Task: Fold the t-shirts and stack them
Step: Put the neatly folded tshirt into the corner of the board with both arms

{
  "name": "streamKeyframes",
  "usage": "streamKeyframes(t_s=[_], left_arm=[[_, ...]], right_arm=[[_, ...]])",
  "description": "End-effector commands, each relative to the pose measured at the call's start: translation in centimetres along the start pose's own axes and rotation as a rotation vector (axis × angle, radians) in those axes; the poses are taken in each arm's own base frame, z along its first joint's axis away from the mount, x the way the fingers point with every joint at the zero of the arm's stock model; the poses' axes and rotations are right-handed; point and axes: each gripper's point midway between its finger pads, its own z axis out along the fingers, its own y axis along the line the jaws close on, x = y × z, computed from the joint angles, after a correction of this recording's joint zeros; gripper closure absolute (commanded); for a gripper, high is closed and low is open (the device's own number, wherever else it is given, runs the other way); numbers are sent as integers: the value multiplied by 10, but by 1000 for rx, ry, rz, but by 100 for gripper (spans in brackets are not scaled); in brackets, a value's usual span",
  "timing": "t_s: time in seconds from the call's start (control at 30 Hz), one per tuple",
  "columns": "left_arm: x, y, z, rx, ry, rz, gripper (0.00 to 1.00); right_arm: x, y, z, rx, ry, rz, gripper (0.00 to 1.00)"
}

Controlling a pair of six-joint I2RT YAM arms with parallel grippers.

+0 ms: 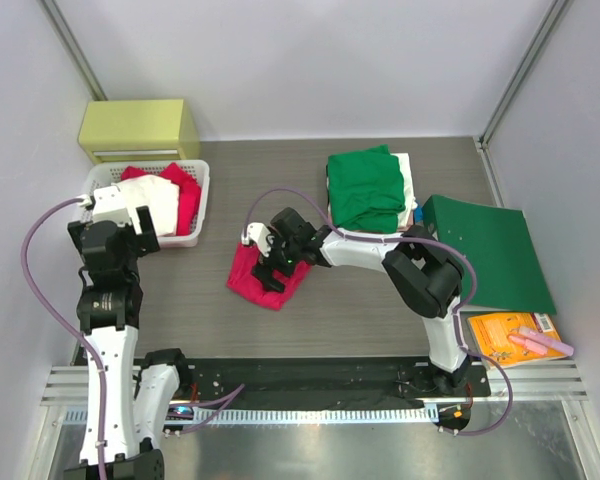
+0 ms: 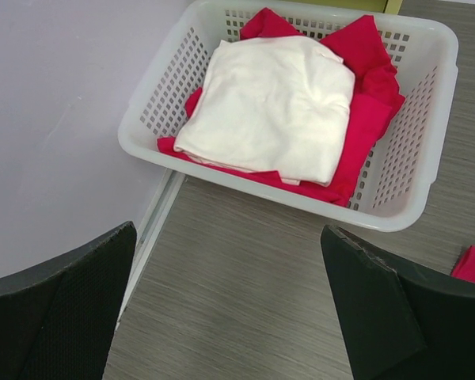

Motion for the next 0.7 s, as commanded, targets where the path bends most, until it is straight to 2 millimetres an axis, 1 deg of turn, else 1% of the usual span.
streamKeyframes(t_s=[0.0,0.03,0.1,0.13,0.2,0.23,0.27,0.33,0.37,0.4,0.43,0.47,0.5,0.53,0.57,0.6,0.63,0.67], left_arm=[[2,-6,1,31,-12,-14,0],[3,-7,2,38,-10,-12,0],[7,-12,4,58,2,-10,0],[8,-13,5,66,9,-9,0],[9,-19,4,97,16,-9,0],[10,-21,4,108,21,-8,0],[10,-23,3,123,22,-9,0],[13,-26,2,138,33,-5,0],[14,-27,2,148,38,-1,0],[18,-35,0,193,53,7,0],[21,-40,-1,227,64,16,0],[26,-49,0,280,88,33,0],[34,-69,-8,413,118,70,0],[37,-81,-12,492,138,91,0],[42,-89,-16,550,169,109,0],[59,-96,-16,598,253,134,0],[60,-105,-20,661,277,140,0],[66,-109,-21,683,321,151,0]], right_arm=[[6,7,-6,-3,42,14,0],[-18,7,-20,18,-7,-20,0],[-44,1,-40,75,-46,-74,0],[-80,-1,-65,108,-122,-113,0],[-109,0,-93,136,-175,-136,0],[-133,-1,-113,158,-227,-151,0],[-153,1,-139,181,-279,-168,0],[-164,3,-166,222,-314,-170,0],[-175,8,-197,255,-370,-187,0],[-174,6,-210,292,-379,-188,0],[-159,8,-215,307,-361,-187,0],[-158,12,-239,339,-388,-235,0],[-146,10,-247,364,-368,-241,0],[-117,4,-242,399,-297,-235,0],[-101,1,-243,416,-255,-246,0],[-85,-2,-252,448,-226,-225,0],[-55,-10,-246,462,-158,-187,0],[-40,-13,-247,470,-132,-172,0]])
